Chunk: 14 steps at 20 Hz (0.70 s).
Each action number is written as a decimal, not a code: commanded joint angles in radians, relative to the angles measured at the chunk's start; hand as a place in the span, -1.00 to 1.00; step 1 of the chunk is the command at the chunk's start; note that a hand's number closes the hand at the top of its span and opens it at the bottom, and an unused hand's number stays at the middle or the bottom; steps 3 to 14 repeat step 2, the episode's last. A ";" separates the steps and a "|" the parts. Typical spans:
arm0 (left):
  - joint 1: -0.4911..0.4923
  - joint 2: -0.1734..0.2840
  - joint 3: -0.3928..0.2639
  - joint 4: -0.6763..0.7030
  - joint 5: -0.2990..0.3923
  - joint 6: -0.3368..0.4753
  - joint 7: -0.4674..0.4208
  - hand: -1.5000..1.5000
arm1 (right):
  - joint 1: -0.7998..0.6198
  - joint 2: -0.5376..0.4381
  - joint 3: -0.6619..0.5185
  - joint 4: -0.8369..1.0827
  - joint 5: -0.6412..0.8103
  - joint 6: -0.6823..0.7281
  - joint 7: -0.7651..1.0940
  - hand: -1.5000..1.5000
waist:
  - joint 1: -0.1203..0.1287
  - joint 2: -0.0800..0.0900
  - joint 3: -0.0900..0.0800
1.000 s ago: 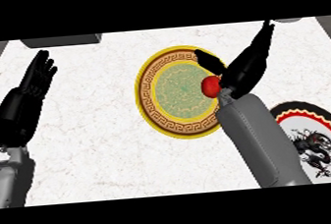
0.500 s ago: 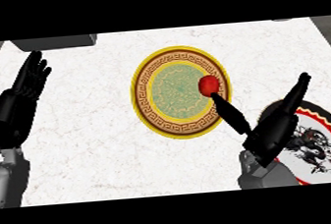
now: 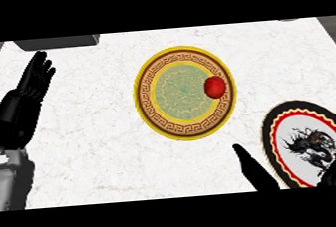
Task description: Pick the tomato from the plate and place it in the plate
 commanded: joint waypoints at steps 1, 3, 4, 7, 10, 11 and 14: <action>-0.027 -0.004 0.013 0.019 0.005 -0.009 0.010 0.00 | 0.104 -0.041 -0.007 -0.140 0.009 0.084 -0.001 -1.00 | 0.005 0.002 0.000; -0.004 0.007 0.014 -0.012 0.006 -0.018 0.026 0.00 | 0.198 -0.036 0.054 -0.104 0.050 -0.020 -0.030 -1.00 | 0.005 0.001 0.000; -0.004 0.007 0.014 -0.012 0.006 -0.018 0.026 0.00 | 0.198 -0.036 0.054 -0.104 0.050 -0.020 -0.030 -1.00 | 0.005 0.001 0.000; -0.004 0.007 0.014 -0.012 0.006 -0.018 0.026 0.00 | 0.198 -0.036 0.054 -0.104 0.050 -0.020 -0.030 -1.00 | 0.005 0.001 0.000; -0.004 0.007 0.014 -0.012 0.006 -0.018 0.026 0.00 | 0.198 -0.036 0.054 -0.104 0.050 -0.020 -0.030 -1.00 | 0.005 0.001 0.000; -0.004 0.007 0.014 -0.012 0.006 -0.018 0.026 0.00 | 0.198 -0.036 0.054 -0.104 0.050 -0.020 -0.030 -1.00 | 0.005 0.001 0.000; -0.004 0.007 0.014 -0.012 0.006 -0.018 0.026 0.00 | 0.198 -0.036 0.054 -0.104 0.050 -0.020 -0.030 -1.00 | 0.005 0.001 0.000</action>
